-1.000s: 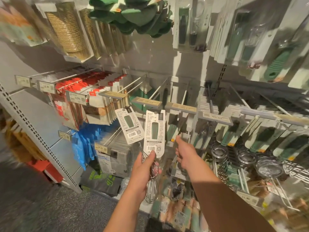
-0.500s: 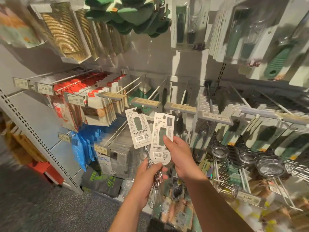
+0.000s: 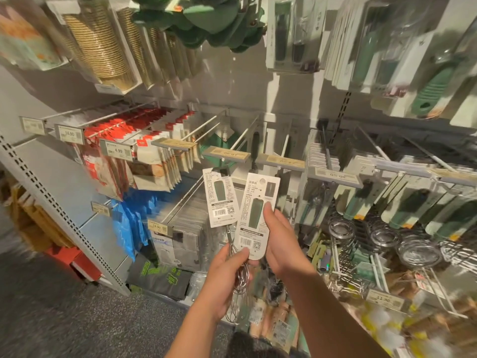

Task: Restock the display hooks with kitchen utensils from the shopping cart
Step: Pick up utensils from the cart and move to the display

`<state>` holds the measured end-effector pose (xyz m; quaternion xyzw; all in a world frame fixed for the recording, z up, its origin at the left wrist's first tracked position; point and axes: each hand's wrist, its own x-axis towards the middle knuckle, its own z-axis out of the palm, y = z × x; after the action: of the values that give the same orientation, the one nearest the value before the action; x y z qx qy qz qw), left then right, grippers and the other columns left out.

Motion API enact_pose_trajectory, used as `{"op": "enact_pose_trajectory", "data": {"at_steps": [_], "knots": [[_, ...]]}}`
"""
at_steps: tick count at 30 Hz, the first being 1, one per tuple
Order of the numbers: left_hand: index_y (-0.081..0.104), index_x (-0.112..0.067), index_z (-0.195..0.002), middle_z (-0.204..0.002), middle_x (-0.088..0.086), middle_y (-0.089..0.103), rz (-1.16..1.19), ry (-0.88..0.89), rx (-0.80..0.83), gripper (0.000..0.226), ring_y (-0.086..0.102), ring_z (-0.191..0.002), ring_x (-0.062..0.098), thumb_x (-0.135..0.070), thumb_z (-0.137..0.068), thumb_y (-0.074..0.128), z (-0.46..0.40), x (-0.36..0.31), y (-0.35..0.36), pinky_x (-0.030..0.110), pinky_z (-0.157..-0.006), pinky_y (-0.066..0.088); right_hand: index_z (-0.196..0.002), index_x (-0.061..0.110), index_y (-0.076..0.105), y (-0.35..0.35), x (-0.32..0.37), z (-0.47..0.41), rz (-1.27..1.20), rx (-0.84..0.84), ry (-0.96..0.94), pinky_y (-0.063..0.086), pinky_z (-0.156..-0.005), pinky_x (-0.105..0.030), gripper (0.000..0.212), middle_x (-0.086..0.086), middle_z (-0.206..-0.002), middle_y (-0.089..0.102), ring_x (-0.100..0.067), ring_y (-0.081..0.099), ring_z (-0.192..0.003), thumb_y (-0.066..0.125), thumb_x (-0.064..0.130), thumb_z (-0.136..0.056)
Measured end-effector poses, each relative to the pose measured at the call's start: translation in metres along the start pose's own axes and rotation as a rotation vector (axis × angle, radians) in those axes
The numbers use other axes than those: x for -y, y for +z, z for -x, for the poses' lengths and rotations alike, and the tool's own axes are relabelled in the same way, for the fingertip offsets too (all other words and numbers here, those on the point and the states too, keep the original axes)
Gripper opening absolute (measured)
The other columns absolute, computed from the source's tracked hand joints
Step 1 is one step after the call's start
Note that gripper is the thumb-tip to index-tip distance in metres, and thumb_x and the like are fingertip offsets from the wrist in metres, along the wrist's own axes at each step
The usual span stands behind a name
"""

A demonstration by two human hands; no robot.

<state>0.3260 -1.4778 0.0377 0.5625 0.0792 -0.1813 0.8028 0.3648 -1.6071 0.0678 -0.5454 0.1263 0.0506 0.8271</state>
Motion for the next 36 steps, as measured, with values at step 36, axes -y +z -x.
{"op": "enact_pose_trajectory", "data": {"at_steps": [36], "knots": [[0.065,-0.014,-0.114,-0.087,0.004,0.077,-0.131,0.091,-0.128,0.016,0.074,-0.075,0.016,-0.01,-0.098,0.068,-0.001,0.005,-0.002,0.018,-0.062,0.052,-0.115,0.025,0.06,-0.014,0.017,-0.018,0.556,-0.397,-0.325,0.045,-0.083,-0.031,0.031,0.013,-0.107,0.066,-0.016,0.064,-0.104,0.074,0.04,-0.092]]}}
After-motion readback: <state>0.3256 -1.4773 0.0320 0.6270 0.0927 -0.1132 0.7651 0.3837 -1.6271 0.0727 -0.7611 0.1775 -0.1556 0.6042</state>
